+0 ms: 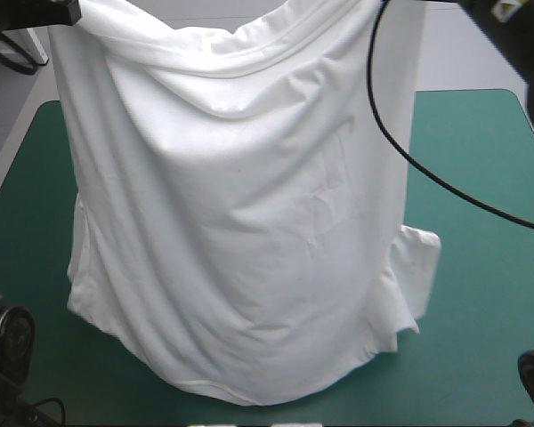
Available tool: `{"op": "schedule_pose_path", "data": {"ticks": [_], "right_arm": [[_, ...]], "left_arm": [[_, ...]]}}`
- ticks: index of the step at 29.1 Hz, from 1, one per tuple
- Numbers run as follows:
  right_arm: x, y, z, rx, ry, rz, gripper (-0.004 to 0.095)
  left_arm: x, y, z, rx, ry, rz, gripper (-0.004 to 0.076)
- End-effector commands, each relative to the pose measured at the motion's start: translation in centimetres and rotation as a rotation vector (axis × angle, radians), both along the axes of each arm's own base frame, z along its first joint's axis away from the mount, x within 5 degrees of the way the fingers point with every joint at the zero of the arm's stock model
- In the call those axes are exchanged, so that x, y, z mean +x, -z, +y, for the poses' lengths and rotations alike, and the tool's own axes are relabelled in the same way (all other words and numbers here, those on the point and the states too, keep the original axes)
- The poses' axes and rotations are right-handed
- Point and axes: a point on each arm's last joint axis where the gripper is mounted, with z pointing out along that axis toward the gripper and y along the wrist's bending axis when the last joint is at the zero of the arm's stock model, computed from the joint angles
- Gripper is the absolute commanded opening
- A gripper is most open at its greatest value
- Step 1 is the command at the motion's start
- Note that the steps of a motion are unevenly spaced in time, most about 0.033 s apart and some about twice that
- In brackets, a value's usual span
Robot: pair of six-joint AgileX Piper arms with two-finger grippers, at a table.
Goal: Fold the cloth
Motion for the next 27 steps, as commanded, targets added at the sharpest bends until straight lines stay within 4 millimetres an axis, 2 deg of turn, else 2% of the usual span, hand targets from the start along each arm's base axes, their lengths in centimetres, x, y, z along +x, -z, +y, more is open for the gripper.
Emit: {"op": "schedule_pose_path", "data": {"ticks": [1,5,8,13,16,19,22,25,27], "right_arm": [[-0.5,-2.1,-0.4,0.028,0.039,-0.244,-0.0014],[-1.3,-3.4,-0.7,0.063,0.051,-0.386,-0.0014],[-2.2,-4.0,-1.2,0.067,0.068,-0.404,-0.0014],[-1.9,-3.5,-1.6,0.024,0.121,-0.336,-0.0014],[-0.5,-2.0,-1.5,-0.018,0.158,-0.195,-0.0014],[1.8,0.3,-0.9,-0.072,0.194,-0.005,-0.0014],[5.4,4.2,0.1,-0.151,0.257,0.244,-0.0014],[10.3,9.7,1.2,-0.209,0.323,0.515,-0.0014],[13.5,13.9,1.8,-0.249,0.353,0.690,-0.0014]], "left_arm": [[-0.4,-2.0,-0.1,-0.038,0.010,-0.202,-0.0010],[-1.3,-3.1,0.1,-0.020,-0.020,-0.284,-0.0010],[-2.2,-3.8,0.3,-0.008,-0.037,-0.322,-0.0010],[-2.3,-3.8,0.3,0.000,-0.039,-0.321,-0.0010],[-1.3,-2.8,0.1,0.010,-0.023,-0.244,-0.0010],[1.0,-0.8,0.0,0.030,-0.006,-0.107,-0.0010],[4.5,2.6,-0.2,0.029,0.009,0.070,-0.0010],[8.7,7.3,-0.6,0.013,0.054,0.277,-0.0010],[11.6,11.4,-0.9,-0.006,0.093,0.439,-0.0010]]}}
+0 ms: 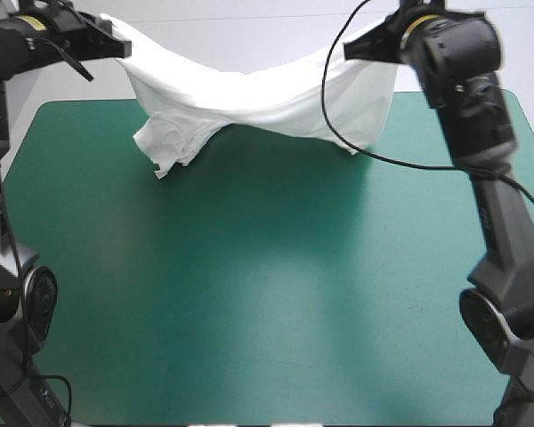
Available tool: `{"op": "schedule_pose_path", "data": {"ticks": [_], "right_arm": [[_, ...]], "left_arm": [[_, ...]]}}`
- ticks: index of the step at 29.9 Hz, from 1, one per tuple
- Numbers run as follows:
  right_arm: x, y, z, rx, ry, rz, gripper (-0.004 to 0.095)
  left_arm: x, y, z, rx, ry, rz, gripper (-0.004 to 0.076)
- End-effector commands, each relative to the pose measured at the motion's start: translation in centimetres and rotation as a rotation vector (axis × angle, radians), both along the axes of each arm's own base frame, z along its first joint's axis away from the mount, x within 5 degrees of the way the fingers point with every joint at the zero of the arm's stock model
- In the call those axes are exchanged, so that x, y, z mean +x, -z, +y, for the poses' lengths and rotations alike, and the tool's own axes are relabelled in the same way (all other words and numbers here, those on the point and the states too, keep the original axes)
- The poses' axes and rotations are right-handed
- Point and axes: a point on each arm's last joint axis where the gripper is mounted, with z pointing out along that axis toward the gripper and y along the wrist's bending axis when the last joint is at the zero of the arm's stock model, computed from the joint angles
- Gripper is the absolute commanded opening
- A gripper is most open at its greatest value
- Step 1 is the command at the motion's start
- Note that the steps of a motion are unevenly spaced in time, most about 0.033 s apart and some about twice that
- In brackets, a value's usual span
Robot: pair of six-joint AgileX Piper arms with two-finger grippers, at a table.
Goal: Fold the cloth
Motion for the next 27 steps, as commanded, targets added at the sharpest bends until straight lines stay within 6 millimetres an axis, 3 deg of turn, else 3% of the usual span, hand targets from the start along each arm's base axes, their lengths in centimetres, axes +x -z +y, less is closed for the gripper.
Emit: {"op": "schedule_pose_path", "data": {"ticks": [1,5,10,15,21,27], "right_arm": [[3.6,4.6,-0.2,-0.028,0.071,0.174,-0.0014],[5.7,9.7,1.0,0.036,0.000,0.376,-0.0018],[3.7,12.3,1.5,0.047,-0.042,0.527,-0.0018],[-1.6,13.8,1.4,-0.016,-0.073,0.632,-0.0018],[-8.2,17.9,0.4,-0.010,-0.111,0.824,-0.0018],[-14.5,22.5,-1.6,0.023,-0.132,1.010,-0.0018]], "left_arm": [[2.8,4.6,-0.7,-0.062,0.044,0.167,-0.0010],[5.2,11.4,-0.8,-0.046,0.058,0.424,-0.0010],[3.9,16.3,-0.8,-0.034,0.075,0.628,-0.0010],[-1.0,17.6,-0.8,-0.049,0.067,0.721,-0.0010],[-8.8,18.2,-0.6,-0.023,0.063,0.796,-0.0010],[-14.6,20.3,-0.1,0.003,-0.001,0.924,-0.0010]]}}
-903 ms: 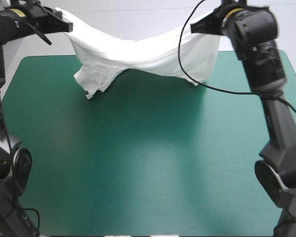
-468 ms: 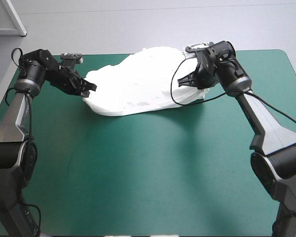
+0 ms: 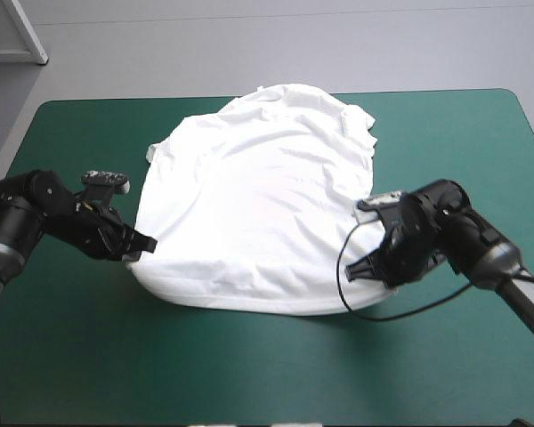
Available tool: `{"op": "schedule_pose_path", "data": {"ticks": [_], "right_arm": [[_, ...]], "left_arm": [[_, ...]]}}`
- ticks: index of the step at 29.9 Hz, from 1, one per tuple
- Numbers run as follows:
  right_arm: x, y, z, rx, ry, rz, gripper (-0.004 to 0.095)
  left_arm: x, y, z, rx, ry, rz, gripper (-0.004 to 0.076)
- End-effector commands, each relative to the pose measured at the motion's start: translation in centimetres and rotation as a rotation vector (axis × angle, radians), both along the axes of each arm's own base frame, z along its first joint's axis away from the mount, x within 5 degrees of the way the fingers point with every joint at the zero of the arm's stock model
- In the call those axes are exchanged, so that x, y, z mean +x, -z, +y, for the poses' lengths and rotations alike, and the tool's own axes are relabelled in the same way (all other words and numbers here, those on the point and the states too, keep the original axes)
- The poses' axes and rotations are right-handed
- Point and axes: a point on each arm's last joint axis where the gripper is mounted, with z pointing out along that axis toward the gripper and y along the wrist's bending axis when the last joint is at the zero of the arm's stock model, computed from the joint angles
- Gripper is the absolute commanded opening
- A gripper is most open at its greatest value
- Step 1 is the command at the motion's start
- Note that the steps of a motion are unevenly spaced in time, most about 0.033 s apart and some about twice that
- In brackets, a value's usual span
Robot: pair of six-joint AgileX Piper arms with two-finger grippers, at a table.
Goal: Fold the cloth
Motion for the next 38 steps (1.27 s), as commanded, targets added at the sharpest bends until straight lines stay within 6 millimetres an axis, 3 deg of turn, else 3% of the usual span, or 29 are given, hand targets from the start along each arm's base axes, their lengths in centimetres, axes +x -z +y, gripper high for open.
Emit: {"op": "schedule_pose_path", "data": {"ticks": [1,9,15,21,23,26,30,31,34,38], "right_arm": [[-3.6,0.7,-1.5,0.021,-0.001,0.043,-0.0018],[-9.6,3.3,-3.7,0.089,0.017,0.119,-0.0018],[-11.2,4.0,-4.0,0.141,0.025,0.148,-0.0018],[-11.5,4.5,-4.2,0.119,-0.050,0.145,0.0003],[-11.5,4.5,-4.2,0.116,-0.085,0.139,0.0093],[-11.3,4.4,-4.2,0.116,-0.092,0.112,0.0326],[-10.9,4.2,-4.3,0.110,-0.077,0.063,0.0727],[-10.7,4.0,-4.3,0.109,-0.063,0.043,0.0781],[-9.9,3.0,-4.5,0.098,-0.020,-0.031,0.0854],[-9.1,1.3,-4.6,0.087,0.007,-0.112,0.0846]], "left_arm": [[-3.6,-0.2,0.1,0.020,-0.030,0.041,-0.0010],[-8.9,4.8,0.2,0.028,-0.053,0.200,-0.0010],[-11.1,7.3,0.1,0.019,-0.063,0.291,-0.0010],[-11.4,7.7,0.0,0.010,-0.026,0.297,-0.0001],[-11.4,7.6,-0.1,-0.008,-0.016,0.291,0.0036],[-11.4,7.5,-0.4,-0.037,-0.021,0.292,0.0147],[-11.2,7.5,-0.4,-0.042,-0.031,0.268,0.0387],[-11.0,7.5,-0.4,-0.042,-0.039,0.254,0.0431],[-10.1,7.0,-0.3,-0.035,-0.063,0.169,0.0516],[-7.8,4.6,-0.1,-0.038,-0.140,-0.035,0.0515]]}}
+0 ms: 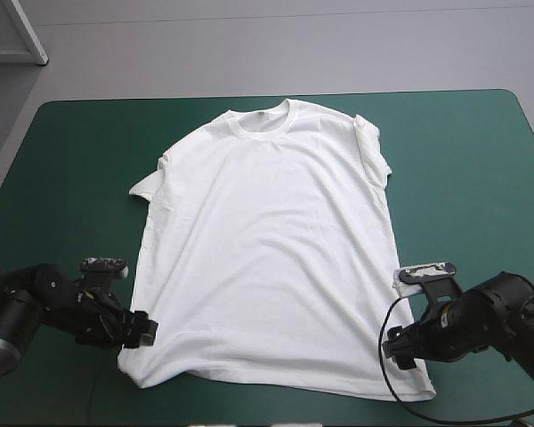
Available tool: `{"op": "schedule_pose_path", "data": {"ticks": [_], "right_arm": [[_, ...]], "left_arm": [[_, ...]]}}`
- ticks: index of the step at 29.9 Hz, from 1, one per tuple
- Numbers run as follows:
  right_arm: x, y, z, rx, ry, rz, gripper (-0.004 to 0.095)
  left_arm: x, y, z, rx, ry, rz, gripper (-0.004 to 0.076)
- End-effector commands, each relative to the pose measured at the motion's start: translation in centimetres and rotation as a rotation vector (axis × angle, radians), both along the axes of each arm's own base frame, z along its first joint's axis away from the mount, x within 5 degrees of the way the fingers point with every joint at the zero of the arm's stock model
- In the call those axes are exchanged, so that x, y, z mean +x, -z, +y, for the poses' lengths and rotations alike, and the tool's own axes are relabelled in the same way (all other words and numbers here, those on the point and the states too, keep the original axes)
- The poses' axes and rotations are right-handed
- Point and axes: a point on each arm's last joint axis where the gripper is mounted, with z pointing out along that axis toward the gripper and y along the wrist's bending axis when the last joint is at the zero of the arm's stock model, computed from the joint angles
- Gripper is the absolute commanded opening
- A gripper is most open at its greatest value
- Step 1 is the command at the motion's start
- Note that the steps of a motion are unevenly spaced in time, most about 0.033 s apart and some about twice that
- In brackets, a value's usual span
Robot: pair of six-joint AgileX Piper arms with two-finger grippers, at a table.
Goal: Fold the cloth
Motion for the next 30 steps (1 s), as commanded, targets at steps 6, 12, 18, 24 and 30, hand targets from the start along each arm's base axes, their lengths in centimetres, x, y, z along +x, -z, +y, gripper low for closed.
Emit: {"op": "schedule_pose_path", "data": {"ticks": [6,12,18,24,30], "right_arm": [[1.1,-3.4,0.2,0.046,0.037,-0.150,0.0846],[1.0,-3.4,0.4,0.075,0.048,-0.144,0.0841],[0.9,-3.4,0.7,0.114,0.054,-0.122,0.0789],[1.0,-3.5,0.8,0.121,0.053,-0.137,0.0766],[2.0,-3.9,0.7,0.121,0.079,-0.250,0.0763]], "left_arm": [[5.8,-7.0,0.1,-0.007,-0.099,-0.399,0.0515],[11.3,-8.3,0.1,-0.002,-0.101,-0.418,0.0515],[16.3,-5.6,0.5,0.034,-0.119,-0.410,0.0515],[19.9,-1.4,0.6,0.054,-0.133,-0.390,0.0515],[21.8,0.5,0.8,0.067,-0.139,-0.406,0.0515]]}}
